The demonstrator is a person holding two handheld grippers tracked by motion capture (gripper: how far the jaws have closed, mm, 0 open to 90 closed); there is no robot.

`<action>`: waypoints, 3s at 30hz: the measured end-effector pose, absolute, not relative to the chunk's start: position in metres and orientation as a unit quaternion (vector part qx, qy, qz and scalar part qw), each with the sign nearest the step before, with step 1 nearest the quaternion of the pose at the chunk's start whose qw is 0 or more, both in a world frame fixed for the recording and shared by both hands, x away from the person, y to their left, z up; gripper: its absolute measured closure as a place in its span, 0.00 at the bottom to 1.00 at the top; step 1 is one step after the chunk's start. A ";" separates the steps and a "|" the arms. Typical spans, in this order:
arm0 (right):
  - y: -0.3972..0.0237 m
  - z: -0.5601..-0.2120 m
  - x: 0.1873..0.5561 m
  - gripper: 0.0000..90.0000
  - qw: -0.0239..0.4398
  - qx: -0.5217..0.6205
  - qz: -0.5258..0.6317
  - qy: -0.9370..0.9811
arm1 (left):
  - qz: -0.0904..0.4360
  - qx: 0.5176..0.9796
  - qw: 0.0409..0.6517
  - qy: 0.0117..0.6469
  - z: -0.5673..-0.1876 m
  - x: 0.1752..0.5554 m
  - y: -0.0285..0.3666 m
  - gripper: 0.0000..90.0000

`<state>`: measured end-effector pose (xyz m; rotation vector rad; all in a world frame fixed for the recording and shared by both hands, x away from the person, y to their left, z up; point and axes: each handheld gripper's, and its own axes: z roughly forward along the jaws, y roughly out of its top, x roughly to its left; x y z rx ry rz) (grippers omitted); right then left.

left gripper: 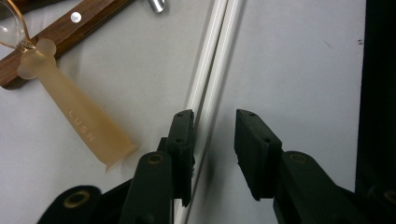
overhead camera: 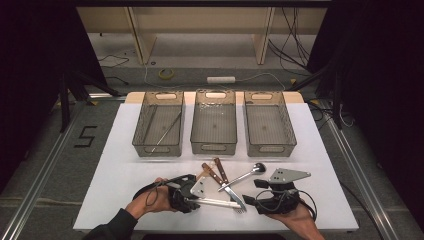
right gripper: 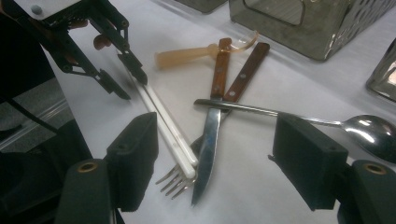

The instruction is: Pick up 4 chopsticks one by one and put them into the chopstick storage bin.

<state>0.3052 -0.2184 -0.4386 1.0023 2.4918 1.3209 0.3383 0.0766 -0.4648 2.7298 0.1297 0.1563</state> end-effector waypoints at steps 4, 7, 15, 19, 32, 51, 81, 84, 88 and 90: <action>-0.218 -0.439 0.305 0.36 0.075 0.333 0.439 0.831 | 0.058 0.979 0.190 0.041 -0.465 0.340 0.075 0.77; -0.218 -0.439 0.305 0.36 0.075 0.333 0.439 0.831 | 0.059 0.980 0.186 0.039 -0.465 0.340 0.073 0.80; -0.218 -0.439 0.305 0.36 0.074 0.334 0.437 0.832 | 0.054 0.984 0.170 0.025 -0.464 0.341 0.068 0.85; -0.217 -0.439 0.306 0.36 0.074 0.333 0.436 0.833 | 0.050 0.985 0.166 0.020 -0.464 0.341 0.067 0.87; -0.217 -0.440 0.307 0.37 0.070 0.337 0.434 0.833 | 0.048 0.986 0.161 -0.020 -0.464 0.341 0.065 0.91; -0.217 -0.439 0.306 0.38 0.072 0.335 0.434 0.833 | 0.053 0.981 0.183 -0.035 -0.455 0.338 0.069 0.93; -0.219 -0.439 0.306 0.38 0.073 0.337 0.436 0.831 | 0.053 0.970 0.229 0.058 -0.416 0.343 0.085 0.94; -0.219 -0.439 0.307 0.38 0.072 0.339 0.436 0.830 | 0.063 0.963 0.247 0.084 -0.407 0.348 0.092 0.94; -0.219 -0.438 0.307 0.38 0.073 0.341 0.437 0.829 | 0.080 0.949 0.276 0.132 -0.393 0.358 0.106 0.94; -0.219 -0.439 0.307 0.38 0.073 0.341 0.437 0.829 | 0.093 0.943 0.284 0.148 -0.388 0.365 0.113 0.94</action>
